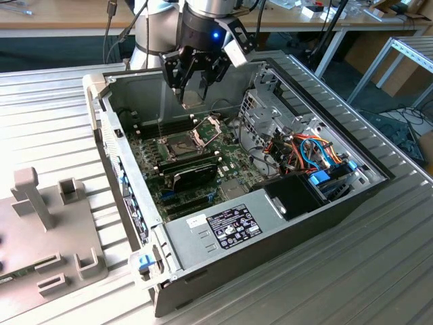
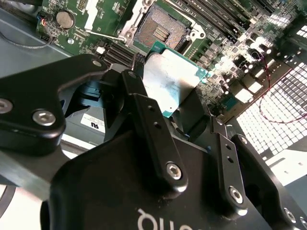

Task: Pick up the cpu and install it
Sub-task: 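Pick up the cpu and move it towards the insertion slot, then place the cpu into insertion slot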

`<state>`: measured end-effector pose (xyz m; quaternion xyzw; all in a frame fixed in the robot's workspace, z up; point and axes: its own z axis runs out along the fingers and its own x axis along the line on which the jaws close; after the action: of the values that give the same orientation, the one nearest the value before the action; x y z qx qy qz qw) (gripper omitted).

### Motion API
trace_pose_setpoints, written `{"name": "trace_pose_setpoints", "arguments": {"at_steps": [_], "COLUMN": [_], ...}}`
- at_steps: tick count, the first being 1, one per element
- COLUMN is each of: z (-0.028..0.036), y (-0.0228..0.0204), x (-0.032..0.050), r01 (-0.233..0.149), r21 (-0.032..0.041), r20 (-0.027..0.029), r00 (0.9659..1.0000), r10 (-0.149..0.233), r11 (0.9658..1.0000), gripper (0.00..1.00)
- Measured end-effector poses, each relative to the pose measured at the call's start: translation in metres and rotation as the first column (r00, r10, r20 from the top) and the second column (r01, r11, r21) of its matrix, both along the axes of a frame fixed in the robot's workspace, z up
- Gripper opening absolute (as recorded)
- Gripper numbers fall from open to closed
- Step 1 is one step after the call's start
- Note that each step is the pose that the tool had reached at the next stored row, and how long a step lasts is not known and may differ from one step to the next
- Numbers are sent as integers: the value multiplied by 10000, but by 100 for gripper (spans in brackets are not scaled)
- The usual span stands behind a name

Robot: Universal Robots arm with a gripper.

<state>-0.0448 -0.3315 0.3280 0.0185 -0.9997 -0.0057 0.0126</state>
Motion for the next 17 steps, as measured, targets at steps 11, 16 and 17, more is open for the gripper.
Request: {"name": "trace_pose_setpoints", "arguments": {"at_steps": [11,16,17], "z": [-7,-7,-8], "y": [0,0,0], "x": [0,0,0], "r01": [277,279,281], "r21": [0,0,0], "r20": [0,0,0], "r00": [9996,9996,9996], "r10": [-277,-279,-281], "r11": [9996,9996,9996], "gripper": [55,55,55]}}
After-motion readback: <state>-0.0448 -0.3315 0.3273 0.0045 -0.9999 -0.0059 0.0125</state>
